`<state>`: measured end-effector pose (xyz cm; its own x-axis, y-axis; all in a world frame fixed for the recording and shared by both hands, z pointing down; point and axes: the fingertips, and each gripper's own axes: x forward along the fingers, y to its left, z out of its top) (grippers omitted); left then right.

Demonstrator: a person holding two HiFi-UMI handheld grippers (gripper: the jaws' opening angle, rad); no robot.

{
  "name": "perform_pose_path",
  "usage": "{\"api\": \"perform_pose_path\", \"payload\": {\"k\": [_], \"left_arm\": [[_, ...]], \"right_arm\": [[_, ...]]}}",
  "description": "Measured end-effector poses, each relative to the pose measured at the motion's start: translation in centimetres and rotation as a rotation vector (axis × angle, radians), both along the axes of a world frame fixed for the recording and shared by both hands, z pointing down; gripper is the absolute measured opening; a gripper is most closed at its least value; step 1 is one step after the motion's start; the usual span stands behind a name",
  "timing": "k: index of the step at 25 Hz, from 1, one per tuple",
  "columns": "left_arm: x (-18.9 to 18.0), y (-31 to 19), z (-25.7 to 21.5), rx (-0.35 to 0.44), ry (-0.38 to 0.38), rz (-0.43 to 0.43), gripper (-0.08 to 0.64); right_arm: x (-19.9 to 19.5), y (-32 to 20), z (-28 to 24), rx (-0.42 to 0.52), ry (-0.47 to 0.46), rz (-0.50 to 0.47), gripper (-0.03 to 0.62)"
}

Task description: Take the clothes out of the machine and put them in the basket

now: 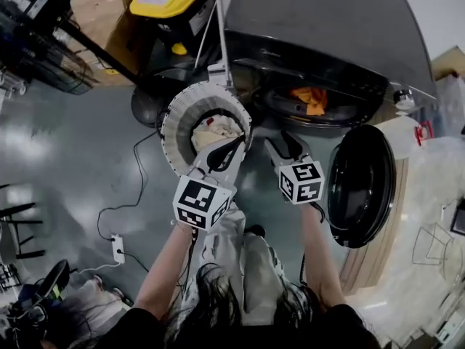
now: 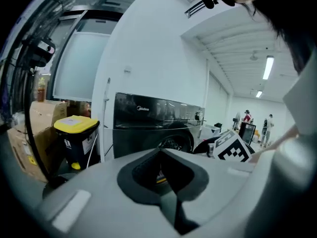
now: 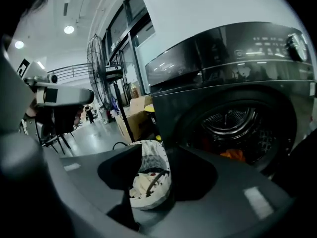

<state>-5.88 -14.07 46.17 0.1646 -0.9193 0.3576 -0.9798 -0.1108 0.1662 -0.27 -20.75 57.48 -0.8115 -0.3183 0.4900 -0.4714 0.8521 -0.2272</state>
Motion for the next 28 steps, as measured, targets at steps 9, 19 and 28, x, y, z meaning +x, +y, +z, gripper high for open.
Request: {"api": "perform_pose_path", "payload": {"k": [9, 19, 28], "left_arm": [[7.1, -5.3, 4.9, -0.018, -0.015, 0.203, 0.011], [8.9, -11.9, 14.0, 0.009, -0.080, 0.312, 0.015], [8.4, -15.0, 20.2, 0.031, -0.072, 0.326, 0.018]], "right_arm": [[5.9, -7.3, 3.8, 0.043, 0.010, 0.158, 0.219], [6.9, -17.7, 14.2, 0.103, 0.038, 0.261, 0.263], [5.6, -25.4, 21.0, 0.156, 0.146, 0.276, 0.389]]}}
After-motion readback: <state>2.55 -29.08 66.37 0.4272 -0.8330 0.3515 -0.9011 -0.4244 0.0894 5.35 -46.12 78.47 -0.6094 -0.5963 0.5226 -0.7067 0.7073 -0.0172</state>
